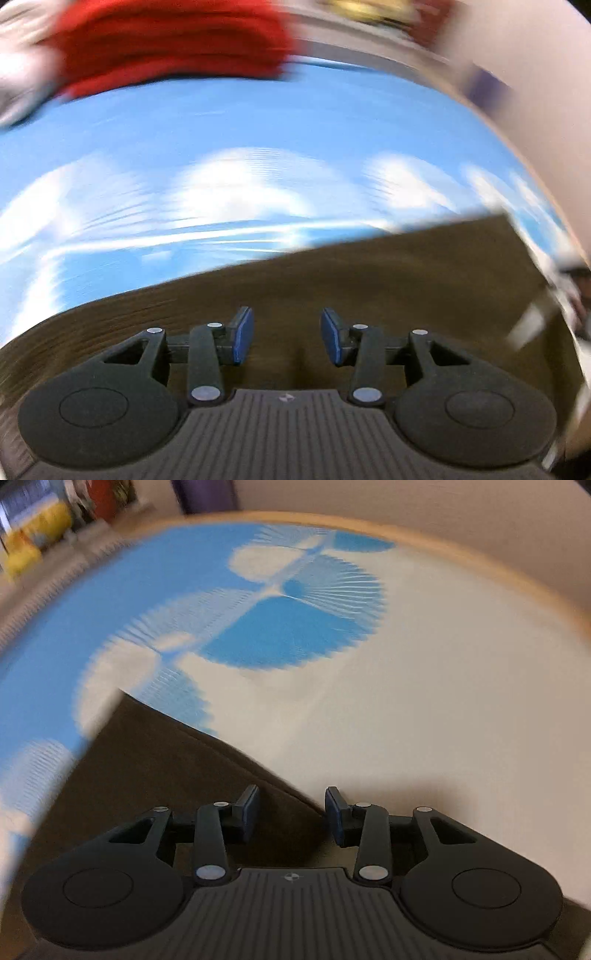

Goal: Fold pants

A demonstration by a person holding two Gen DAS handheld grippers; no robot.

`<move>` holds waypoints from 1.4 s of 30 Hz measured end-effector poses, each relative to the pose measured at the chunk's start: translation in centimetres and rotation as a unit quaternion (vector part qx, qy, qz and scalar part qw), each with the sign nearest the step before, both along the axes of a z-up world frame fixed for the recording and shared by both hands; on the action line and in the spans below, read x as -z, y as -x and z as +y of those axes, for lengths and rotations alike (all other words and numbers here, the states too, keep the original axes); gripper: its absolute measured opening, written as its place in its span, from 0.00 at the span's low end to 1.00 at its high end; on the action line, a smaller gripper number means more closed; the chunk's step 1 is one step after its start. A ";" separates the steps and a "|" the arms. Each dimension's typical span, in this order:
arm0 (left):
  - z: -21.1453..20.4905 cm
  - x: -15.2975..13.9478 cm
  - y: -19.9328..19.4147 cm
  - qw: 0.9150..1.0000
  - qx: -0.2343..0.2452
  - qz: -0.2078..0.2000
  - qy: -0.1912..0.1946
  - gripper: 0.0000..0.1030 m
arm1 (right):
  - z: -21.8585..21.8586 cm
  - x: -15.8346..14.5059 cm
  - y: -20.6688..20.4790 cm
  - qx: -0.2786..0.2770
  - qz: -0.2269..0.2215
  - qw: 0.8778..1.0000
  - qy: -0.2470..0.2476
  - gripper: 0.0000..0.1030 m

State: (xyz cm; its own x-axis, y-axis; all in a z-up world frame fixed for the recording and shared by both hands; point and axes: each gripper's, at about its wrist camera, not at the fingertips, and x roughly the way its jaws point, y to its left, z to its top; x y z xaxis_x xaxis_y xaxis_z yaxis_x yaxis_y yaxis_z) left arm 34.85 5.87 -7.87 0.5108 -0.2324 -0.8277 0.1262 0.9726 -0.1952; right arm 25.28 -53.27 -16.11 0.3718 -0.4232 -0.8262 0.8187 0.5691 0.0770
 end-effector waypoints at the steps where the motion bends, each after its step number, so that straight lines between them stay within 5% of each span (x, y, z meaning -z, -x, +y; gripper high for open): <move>1: 2.1 -0.2 -0.1 0.999 -0.035 0.006 0.000 0.44 | 0.4 0.2 0.3 0.017 0.016 1.000 0.004 0.52; 6: 9.1 0.4 0.1 0.991 -0.120 0.044 -0.033 0.44 | 1.6 0.5 0.3 0.025 0.020 0.999 -0.001 0.49; 7: 9.4 0.8 0.2 0.990 -0.123 0.051 -0.041 0.44 | 2.0 0.8 0.2 0.014 0.013 1.000 -0.008 0.26; 10: 11.2 1.7 1.9 0.988 -0.122 0.064 -0.068 0.44 | 2.9 0.8 -0.3 -0.012 0.009 1.000 0.019 0.12; 12: 12.2 2.2 2.6 0.987 -0.125 0.071 -0.073 0.44 | 2.7 0.5 -0.6 -0.003 -0.003 0.999 0.038 0.11; 16: 13.9 1.6 4.5 0.988 -0.122 0.067 -0.066 0.44 | 2.5 0.9 -1.0 -0.001 0.009 0.998 0.056 0.15; 19: 14.7 0.8 5.3 0.990 -0.119 0.055 -0.058 0.48 | 3.0 -0.2 -0.6 0.039 0.022 0.996 0.077 0.39; 21: 15.5 0.4 5.6 0.990 -0.121 0.048 -0.050 0.55 | 3.7 -1.3 -0.2 0.041 0.016 0.996 0.075 0.46; 27: 18.6 1.8 6.8 0.988 -0.134 0.064 -0.044 0.56 | 8.4 -8.5 1.6 -0.059 -0.071 0.992 0.083 0.46; 33: 20.7 5.7 8.6 0.989 -0.111 0.080 -0.056 0.55 | 16.0 -15.5 5.6 -0.215 -0.174 0.958 0.075 0.47; 39: 22.5 7.9 10.2 0.992 -0.092 0.058 -0.065 0.51 | 22.4 -15.6 9.6 -0.323 -0.198 0.923 0.070 0.53; 42: 22.1 7.9 10.3 0.992 -0.087 0.050 -0.082 0.52 | 23.7 -14.0 9.9 -0.327 -0.161 0.929 0.068 0.53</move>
